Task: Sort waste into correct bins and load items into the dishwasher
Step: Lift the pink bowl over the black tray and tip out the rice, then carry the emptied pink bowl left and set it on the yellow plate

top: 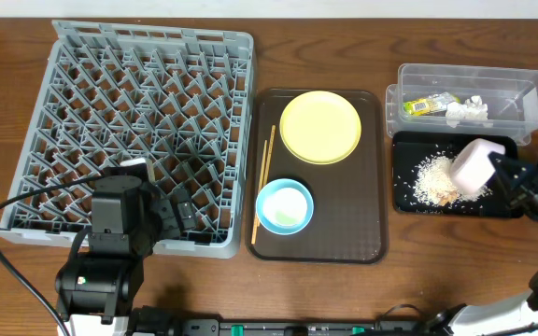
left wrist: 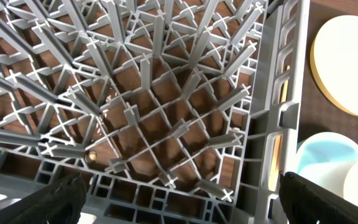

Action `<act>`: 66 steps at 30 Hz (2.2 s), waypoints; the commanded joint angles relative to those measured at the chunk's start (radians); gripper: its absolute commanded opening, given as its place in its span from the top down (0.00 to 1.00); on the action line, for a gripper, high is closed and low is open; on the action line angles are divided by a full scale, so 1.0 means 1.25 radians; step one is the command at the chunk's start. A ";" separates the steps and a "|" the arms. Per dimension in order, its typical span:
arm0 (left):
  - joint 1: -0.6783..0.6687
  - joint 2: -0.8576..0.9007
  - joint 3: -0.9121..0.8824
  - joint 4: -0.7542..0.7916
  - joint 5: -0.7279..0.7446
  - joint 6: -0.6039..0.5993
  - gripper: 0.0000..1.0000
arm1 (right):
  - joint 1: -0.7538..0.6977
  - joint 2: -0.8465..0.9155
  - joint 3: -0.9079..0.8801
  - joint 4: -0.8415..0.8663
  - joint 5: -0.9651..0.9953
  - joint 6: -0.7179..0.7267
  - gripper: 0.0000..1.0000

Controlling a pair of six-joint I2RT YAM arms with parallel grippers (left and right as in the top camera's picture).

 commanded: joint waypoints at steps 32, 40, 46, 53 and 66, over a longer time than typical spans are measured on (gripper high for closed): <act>0.000 -0.001 0.018 -0.002 0.002 0.014 0.01 | 0.692 -0.347 0.020 0.229 0.456 0.072 0.99; 0.000 -0.001 0.018 -0.002 0.002 0.014 0.01 | 0.862 -0.315 0.130 0.130 0.781 -0.103 0.99; 0.000 -0.001 0.018 -0.002 0.001 0.014 0.01 | 0.958 -0.219 0.235 -0.017 0.993 -0.261 0.99; 0.000 -0.001 0.018 -0.002 0.002 0.014 0.01 | 1.032 -0.072 0.246 -0.025 1.048 -0.336 0.99; 0.000 -0.001 0.018 -0.002 0.001 0.014 0.01 | 1.054 0.026 0.246 -0.011 1.068 -0.352 0.67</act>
